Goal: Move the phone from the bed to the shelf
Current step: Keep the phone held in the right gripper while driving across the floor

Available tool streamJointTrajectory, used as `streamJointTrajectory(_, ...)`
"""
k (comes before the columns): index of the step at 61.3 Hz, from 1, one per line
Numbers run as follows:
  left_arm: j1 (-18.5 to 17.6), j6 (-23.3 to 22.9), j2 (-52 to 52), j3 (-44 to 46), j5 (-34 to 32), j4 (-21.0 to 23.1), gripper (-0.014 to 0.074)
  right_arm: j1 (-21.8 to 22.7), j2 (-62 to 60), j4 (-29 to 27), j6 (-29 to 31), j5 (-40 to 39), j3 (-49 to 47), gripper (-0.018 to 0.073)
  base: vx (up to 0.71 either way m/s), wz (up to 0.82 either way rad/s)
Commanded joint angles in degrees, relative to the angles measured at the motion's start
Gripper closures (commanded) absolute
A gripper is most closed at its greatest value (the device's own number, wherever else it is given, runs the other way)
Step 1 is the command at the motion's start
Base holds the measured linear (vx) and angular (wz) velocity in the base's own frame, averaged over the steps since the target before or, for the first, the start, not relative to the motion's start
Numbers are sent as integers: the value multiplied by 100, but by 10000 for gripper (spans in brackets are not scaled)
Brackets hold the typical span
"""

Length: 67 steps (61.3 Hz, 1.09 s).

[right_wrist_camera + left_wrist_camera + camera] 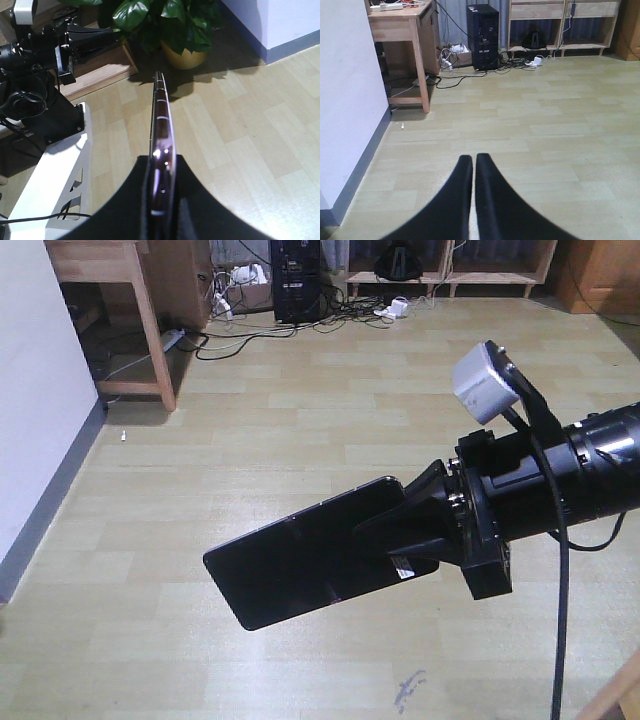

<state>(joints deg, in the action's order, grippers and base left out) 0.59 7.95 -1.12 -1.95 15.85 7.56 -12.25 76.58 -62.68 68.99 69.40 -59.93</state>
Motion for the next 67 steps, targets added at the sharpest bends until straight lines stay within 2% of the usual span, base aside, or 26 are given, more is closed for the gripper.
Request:
streamJointTrajectory(1,-18,-22,-27,-13,-420,37,596,8,-164,-535,39,459,-133,560,28,4)
streamJointTrajectory(67,-18,-22,-27,-13,-420,37,596,8,-164,-535,39,459,-133,560,28,-4)
